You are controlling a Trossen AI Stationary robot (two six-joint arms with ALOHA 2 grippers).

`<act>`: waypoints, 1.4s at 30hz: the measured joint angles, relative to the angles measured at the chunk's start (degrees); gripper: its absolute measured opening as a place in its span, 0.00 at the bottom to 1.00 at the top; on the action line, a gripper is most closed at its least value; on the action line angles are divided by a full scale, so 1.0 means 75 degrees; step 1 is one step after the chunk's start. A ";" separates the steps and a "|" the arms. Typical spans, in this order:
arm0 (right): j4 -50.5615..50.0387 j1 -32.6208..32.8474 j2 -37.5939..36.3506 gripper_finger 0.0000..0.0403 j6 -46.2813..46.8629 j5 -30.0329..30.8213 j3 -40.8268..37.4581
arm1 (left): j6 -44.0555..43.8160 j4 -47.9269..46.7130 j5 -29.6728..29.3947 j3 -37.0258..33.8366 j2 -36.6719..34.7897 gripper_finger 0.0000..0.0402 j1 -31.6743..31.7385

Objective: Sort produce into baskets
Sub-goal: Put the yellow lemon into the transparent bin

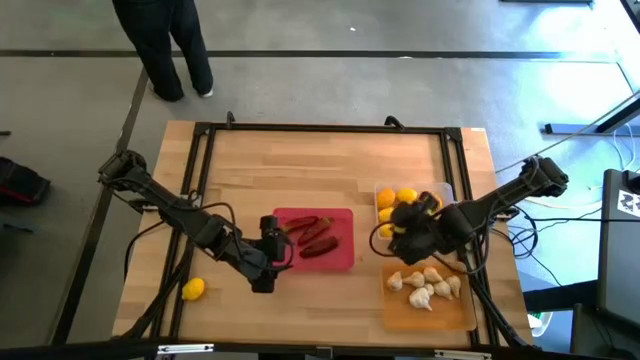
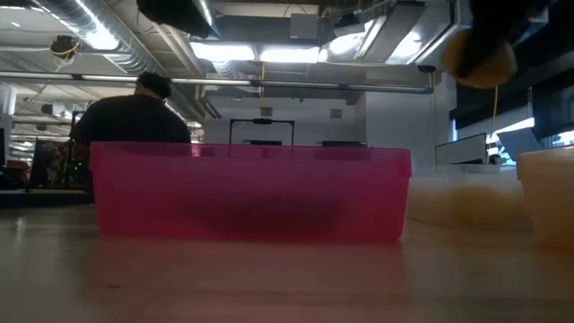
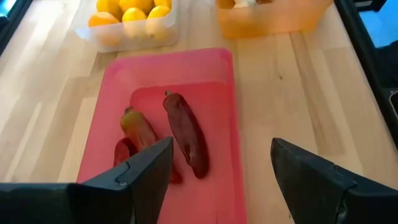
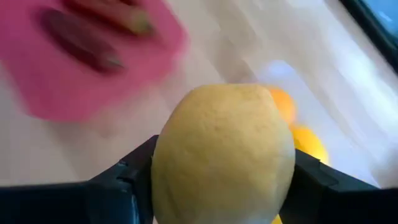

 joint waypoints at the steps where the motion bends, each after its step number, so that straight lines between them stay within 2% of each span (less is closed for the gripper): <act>1: -0.0425 -0.0007 -0.0004 0.57 0.0325 0.0004 0.0000 | 0.0002 -0.0027 0.0000 -0.0006 0.0003 0.66 0.0000; 6: -0.2049 -0.0320 -0.0073 0.57 0.1527 -0.0229 -0.0152 | 0.0026 0.0015 0.0003 -0.0004 0.0003 0.66 0.0000; 11: -0.2154 -0.0905 -0.0455 0.57 0.1708 -0.0854 -0.0871 | 0.0026 0.0015 0.0003 -0.0004 0.0003 0.66 0.0000; 19: -0.1700 -0.1909 -0.1165 0.57 0.1924 -0.1684 -0.2398 | 0.0033 0.0003 0.0003 -0.0004 0.0003 0.66 0.0000; 29: -0.0632 -0.2669 -0.1230 0.57 0.1930 -0.2214 -0.3870 | 0.0116 0.0002 0.0003 -0.0004 0.0003 0.66 0.0000; 38: -0.0549 -0.3101 -0.0944 0.57 0.1882 -0.2130 -0.3920 | 0.0116 -0.0001 0.0003 -0.0004 0.0003 0.66 0.0000; 42: -0.0445 -0.3089 -0.0935 0.64 0.1839 -0.2197 -0.3920 | 0.0116 -0.0003 0.0003 -0.0004 0.0003 0.66 0.0000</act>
